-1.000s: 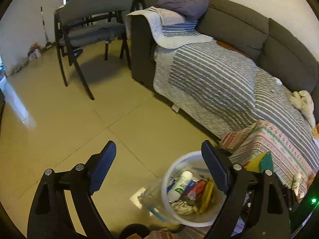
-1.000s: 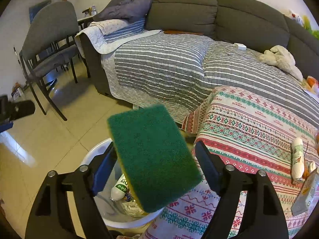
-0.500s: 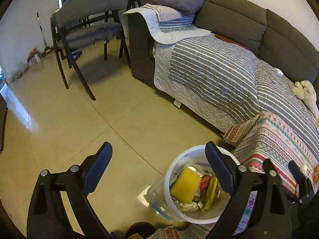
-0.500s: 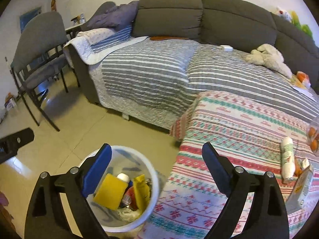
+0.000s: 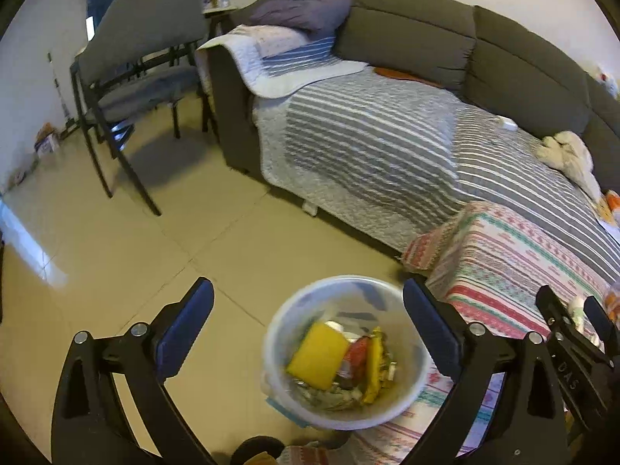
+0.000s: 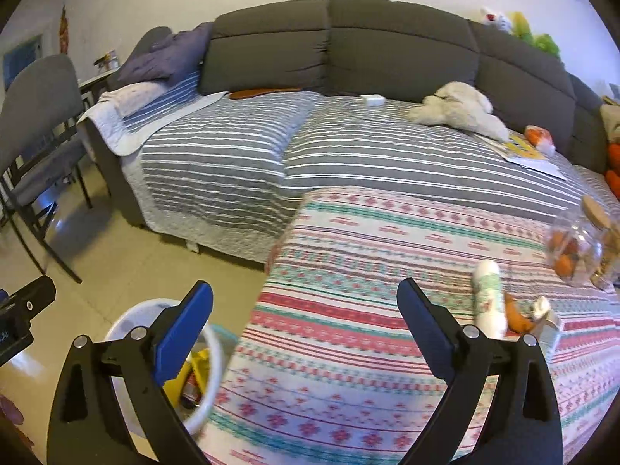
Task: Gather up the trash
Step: 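Move both tools back over the table toward the remaining items, then grasp the blue-white carton with the left tool while the right tool grasps the white tissue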
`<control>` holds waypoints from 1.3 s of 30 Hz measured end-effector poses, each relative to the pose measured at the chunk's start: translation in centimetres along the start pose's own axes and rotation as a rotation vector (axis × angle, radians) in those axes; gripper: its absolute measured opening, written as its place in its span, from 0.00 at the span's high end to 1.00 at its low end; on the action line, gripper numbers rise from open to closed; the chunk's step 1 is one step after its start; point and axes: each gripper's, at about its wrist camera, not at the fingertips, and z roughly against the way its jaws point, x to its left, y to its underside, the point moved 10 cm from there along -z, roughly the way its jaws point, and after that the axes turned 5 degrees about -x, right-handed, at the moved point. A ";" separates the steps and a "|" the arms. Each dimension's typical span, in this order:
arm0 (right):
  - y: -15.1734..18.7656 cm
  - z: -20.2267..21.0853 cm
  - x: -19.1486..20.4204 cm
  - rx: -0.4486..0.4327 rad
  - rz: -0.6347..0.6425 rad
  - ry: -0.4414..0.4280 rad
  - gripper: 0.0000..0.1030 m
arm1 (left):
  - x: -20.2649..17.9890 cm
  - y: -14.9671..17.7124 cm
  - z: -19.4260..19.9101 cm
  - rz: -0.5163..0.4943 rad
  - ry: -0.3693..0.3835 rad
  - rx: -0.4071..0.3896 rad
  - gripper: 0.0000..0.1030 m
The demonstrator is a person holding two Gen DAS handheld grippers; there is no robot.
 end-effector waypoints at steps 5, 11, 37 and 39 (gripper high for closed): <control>0.2 0.7 -3.5 -0.003 -0.025 0.044 0.10 | -3.8 0.6 0.5 -0.054 0.038 -0.006 0.08; 0.8 1.5 -8.3 -0.004 -0.045 0.103 0.10 | -7.9 1.5 0.7 -0.105 0.083 0.001 0.08; 5.8 5.2 -28.1 0.054 -0.183 0.314 0.10 | -26.4 8.0 2.6 -0.308 0.300 0.041 0.07; 6.2 5.4 -30.0 0.068 -0.203 0.335 0.10 | -27.8 8.9 2.8 -0.340 0.338 0.056 0.07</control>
